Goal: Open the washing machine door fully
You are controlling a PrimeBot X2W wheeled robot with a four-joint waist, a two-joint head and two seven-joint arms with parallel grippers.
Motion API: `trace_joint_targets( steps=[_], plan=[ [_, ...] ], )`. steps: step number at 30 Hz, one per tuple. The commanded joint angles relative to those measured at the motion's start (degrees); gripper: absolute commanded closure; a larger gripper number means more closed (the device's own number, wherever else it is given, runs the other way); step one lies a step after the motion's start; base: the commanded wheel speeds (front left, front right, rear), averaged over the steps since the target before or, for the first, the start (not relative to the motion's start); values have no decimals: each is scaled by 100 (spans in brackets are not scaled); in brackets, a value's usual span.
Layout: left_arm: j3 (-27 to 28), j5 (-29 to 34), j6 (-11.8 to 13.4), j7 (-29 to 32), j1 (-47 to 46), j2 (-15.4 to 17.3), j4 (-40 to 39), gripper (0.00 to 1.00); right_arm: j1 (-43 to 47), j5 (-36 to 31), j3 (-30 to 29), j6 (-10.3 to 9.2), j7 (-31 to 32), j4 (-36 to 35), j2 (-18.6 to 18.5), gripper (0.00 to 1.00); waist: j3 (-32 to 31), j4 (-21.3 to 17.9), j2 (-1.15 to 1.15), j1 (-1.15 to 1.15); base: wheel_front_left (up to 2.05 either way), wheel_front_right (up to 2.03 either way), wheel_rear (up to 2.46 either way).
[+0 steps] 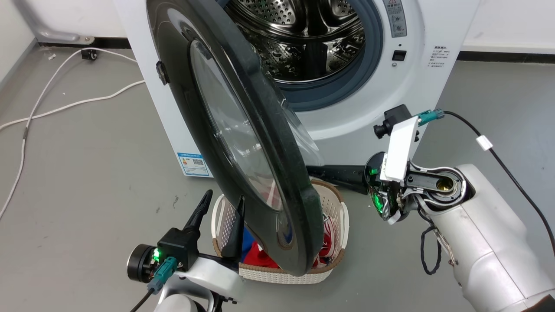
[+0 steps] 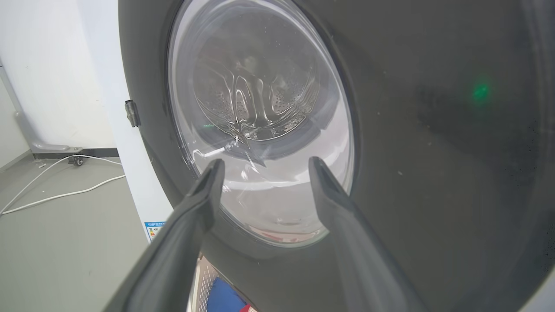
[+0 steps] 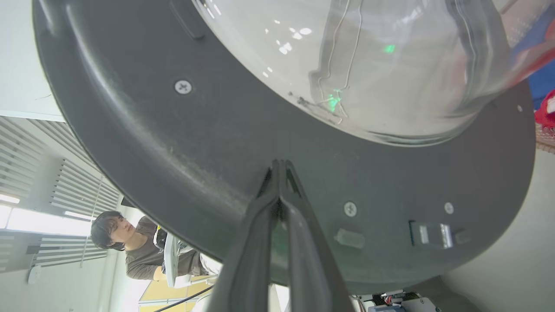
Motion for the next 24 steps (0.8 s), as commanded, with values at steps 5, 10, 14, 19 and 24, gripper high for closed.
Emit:
trace_joint_targets(
  steps=[5, 10, 14, 19, 24],
  plan=[
    [-10, -60, -9, -15, 94, -5, 33, 0, 345, -177, -186, 2, -762, -448, -71, 100, -63, -6, 0, 1, 0, 0, 0],
    [53, -80, 42, -15, 163, -5, -3, 0, 776, -297, -599, 2, -1671, -1013, -254, 100, -106, -113, 0, 1, 0, 0, 0],
    [121, -61, 51, -15, 195, -5, -18, 0, 1276, -375, -1003, 2, -2412, -1523, -448, 100, -130, -232, 0, 1, 0, 0, 0],
    [222, -8, 24, -15, 287, -5, -11, 0, 2209, -410, -1514, 2, -3207, -2257, -635, 100, -189, -325, 0, 1, 0, 0, 0],
    [372, 26, 26, -15, 331, -5, 6, 0, 3128, -750, -1889, 2, -4007, -2877, -764, 0, -219, -404, 0, 1, 0, 0, 0]
  ],
)
